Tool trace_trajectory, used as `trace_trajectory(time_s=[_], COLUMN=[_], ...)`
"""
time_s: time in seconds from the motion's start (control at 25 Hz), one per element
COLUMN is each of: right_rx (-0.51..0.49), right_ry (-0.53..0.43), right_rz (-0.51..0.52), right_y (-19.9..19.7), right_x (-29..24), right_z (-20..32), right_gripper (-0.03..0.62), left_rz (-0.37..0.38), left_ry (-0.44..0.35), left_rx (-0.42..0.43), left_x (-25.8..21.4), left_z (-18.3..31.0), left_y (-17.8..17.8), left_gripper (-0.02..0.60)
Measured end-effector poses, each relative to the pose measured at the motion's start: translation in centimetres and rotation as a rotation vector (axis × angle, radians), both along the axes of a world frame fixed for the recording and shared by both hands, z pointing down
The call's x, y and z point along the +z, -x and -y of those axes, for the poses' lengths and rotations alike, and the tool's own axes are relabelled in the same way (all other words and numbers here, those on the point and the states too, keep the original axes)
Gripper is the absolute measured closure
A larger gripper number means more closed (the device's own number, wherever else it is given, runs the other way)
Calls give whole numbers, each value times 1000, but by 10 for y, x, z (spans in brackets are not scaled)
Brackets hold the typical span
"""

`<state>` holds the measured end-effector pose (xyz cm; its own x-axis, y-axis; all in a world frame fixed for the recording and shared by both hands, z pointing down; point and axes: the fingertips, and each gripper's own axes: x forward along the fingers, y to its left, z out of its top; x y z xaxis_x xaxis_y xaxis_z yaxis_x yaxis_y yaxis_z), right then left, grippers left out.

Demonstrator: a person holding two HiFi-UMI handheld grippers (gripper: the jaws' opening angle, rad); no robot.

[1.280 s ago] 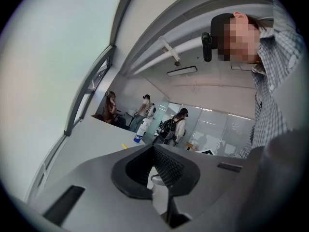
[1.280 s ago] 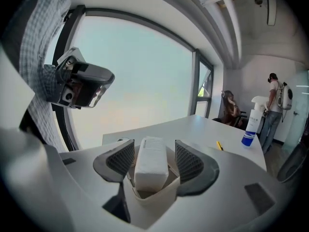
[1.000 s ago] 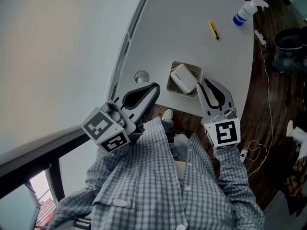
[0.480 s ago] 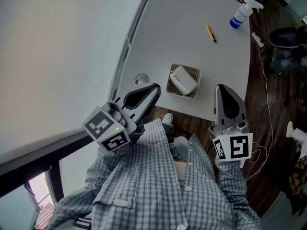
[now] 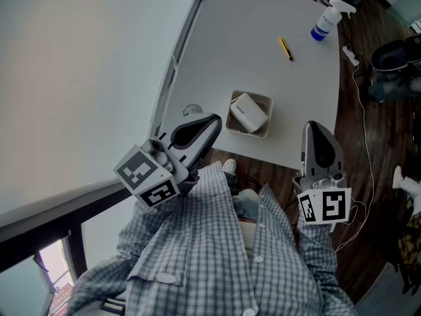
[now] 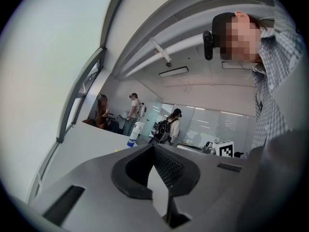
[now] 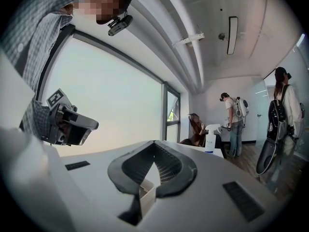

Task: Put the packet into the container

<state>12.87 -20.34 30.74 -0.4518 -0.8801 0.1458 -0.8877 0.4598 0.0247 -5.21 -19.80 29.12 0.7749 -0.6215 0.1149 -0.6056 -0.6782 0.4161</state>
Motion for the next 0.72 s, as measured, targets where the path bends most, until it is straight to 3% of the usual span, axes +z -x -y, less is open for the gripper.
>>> trace_trajectory(time_s=[0.72], right_rx=[-32], right_ry=[4], right_rz=[0], right_y=[0], right_x=[2], right_z=[-5], right_gripper=[582], left_rz=[6], left_ry=[-2], left_rx=[-1], left_x=[-2], left_z=[-9], left_y=[-10], left_gripper=[574])
